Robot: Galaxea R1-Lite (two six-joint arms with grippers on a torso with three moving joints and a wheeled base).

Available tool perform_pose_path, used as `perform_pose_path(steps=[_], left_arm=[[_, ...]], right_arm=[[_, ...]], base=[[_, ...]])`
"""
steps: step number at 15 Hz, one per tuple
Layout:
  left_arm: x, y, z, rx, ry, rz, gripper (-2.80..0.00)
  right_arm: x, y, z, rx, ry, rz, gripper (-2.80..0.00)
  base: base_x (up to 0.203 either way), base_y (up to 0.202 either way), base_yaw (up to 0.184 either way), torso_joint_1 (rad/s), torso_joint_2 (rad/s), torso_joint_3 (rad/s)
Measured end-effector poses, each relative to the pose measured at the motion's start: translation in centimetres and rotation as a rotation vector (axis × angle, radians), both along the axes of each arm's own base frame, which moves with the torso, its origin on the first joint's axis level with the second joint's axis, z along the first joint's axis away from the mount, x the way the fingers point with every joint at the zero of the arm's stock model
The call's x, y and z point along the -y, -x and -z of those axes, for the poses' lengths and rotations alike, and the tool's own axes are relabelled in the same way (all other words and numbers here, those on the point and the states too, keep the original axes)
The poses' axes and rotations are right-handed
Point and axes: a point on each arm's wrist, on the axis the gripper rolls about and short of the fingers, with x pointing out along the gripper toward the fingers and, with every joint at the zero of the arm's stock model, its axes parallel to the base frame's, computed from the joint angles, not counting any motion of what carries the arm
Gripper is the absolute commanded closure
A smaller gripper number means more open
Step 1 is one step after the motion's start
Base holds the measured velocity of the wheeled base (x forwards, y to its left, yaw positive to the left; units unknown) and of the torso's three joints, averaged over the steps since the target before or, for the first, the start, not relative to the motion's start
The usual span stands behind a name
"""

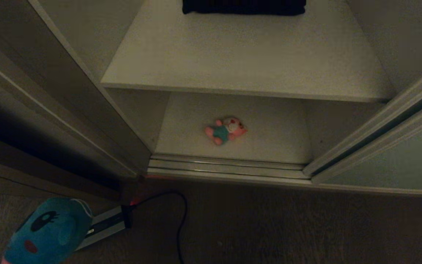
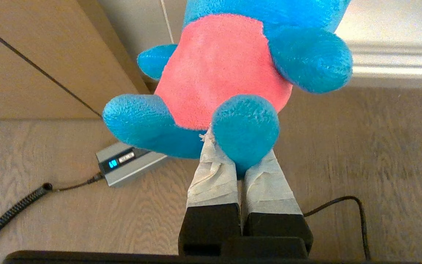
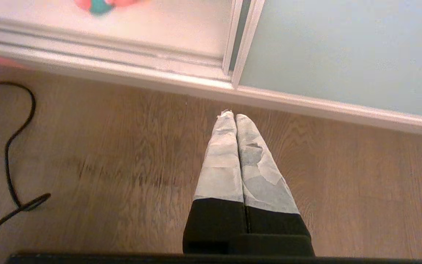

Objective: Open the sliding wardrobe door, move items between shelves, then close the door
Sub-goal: Place the blue doll on the higher shelf

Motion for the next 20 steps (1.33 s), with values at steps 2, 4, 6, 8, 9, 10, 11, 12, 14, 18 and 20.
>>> perform_pose_path(steps=[2, 4, 6, 8, 9, 10, 11, 12, 14, 18, 20], left_arm=[[0.0, 0.0, 0.01, 0.0, 0.001, 0.0, 0.0], [0.0, 0.0, 0.01, 0.0, 0.003, 0.0, 0.0], [0.0, 0.0, 0.01, -0.001, 0.003, -0.001, 0.0], [0.0, 0.0, 0.01, -0.001, 0.004, 0.0, 0.0], [0.0, 0.0, 0.01, -0.001, 0.004, 0.0, 0.0], [0.0, 0.0, 0.01, -0.001, 0.005, 0.0, 0.0], [0.0, 0.0, 0.01, -0.001, 0.005, -0.001, 0.0], [-0.01, 0.0, -0.01, 0.001, 0.004, -0.003, 0.0], [-0.02, -0.01, 0.01, 0.001, 0.002, -0.008, 0.0], [-0.02, -0.03, 0.03, 0.002, 0.002, -0.01, 0.0], [-0.03, -0.03, 0.03, 0.002, 0.002, -0.012, 0.0]], right_arm=[[0.0, 0.0, 0.0, 0.0, 0.0, 0.0, 0.0], [0.0, 0.0, 0.0, 0.0, 0.0, 0.0, 0.0], [0.0, 0.0, 0.01, 0.0, 0.0, 0.0, 0.0], [0.0, 0.0, 0.0, 0.0, 0.0, 0.0, 0.0], [0.0, 0.01, 0.0, 0.001, 0.0, 0.0, 0.0], [0.0, 0.01, 0.0, 0.001, 0.0, 0.0, 0.0], [0.0, 0.01, 0.01, 0.0, 0.0, 0.0, 0.0], [0.0, 0.01, 0.0, 0.001, 0.0, 0.0, 0.0], [0.0, 0.01, 0.0, 0.001, 0.0, 0.0, 0.0], [0.0, 0.01, 0.0, 0.001, 0.0, 0.0, 0.0], [0.0, 0.01, 0.0, 0.001, 0.0, 0.0, 0.0]], base=[[0.0, 0.0, 0.0, 0.0, 0.0, 0.203], [0.0, 0.0, 0.0, 0.004, 0.0, 0.207], [0.0, 0.0, 0.0, 0.003, 0.0, 0.196], [0.0, 0.0, 0.0, -0.004, 0.0, 0.202], [0.0, 0.0, 0.0, 0.005, 0.0, 0.209], [0.0, 0.0, 0.0, 0.0, 0.0, 0.0], [0.0, 0.0, 0.0, 0.007, 0.0, 0.049], [0.0, 0.0, 0.0, 0.002, 0.0, 0.097], [0.0, 0.0, 0.0, 0.003, 0.01, 0.05], [0.0, 0.0, 0.0, 0.0, 0.0, 0.0], [0.0, 0.0, 0.0, 0.0, 0.0, 0.0]])
